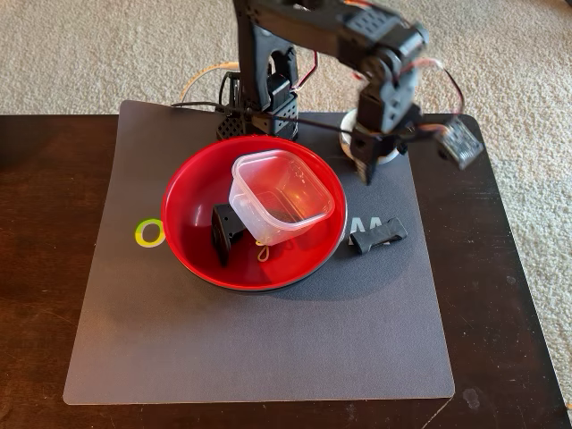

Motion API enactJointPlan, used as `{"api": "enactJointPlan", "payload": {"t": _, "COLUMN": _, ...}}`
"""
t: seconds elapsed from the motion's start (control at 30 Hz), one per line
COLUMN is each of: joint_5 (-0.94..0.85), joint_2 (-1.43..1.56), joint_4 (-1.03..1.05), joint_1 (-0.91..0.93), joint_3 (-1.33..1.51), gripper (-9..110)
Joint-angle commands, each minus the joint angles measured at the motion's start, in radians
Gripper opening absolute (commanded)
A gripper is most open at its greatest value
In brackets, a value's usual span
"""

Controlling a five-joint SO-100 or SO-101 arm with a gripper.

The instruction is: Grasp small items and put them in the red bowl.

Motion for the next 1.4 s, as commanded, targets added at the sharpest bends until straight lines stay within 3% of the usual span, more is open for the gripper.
{"api": "enactJointPlan", "payload": {"t": 0.0, "joint_5": 0.011, "joint_2": -0.074, "joint_4": -0.081, "joint_1": -0.072, "joint_3": 0.034, "gripper": 34}}
{"api": "enactJointPlan", "payload": {"t": 0.47, "joint_5": 0.098, "joint_2": 0.032, "joint_4": -0.186, "joint_1": -0.259, "joint_3": 0.318, "gripper": 34}}
{"api": "enactJointPlan", "payload": {"t": 0.87, "joint_5": 0.161, "joint_2": 0.247, "joint_4": -0.221, "joint_1": -0.072, "joint_3": 0.276, "gripper": 35}}
{"api": "enactJointPlan", "payload": {"t": 1.13, "joint_5": 0.137, "joint_2": 0.387, "joint_4": -0.219, "joint_1": -0.230, "joint_3": 0.318, "gripper": 36}}
{"api": "enactJointPlan", "payload": {"t": 1.37, "joint_5": 0.135, "joint_2": 0.288, "joint_4": -0.184, "joint_1": -0.357, "joint_3": 0.331, "gripper": 35}}
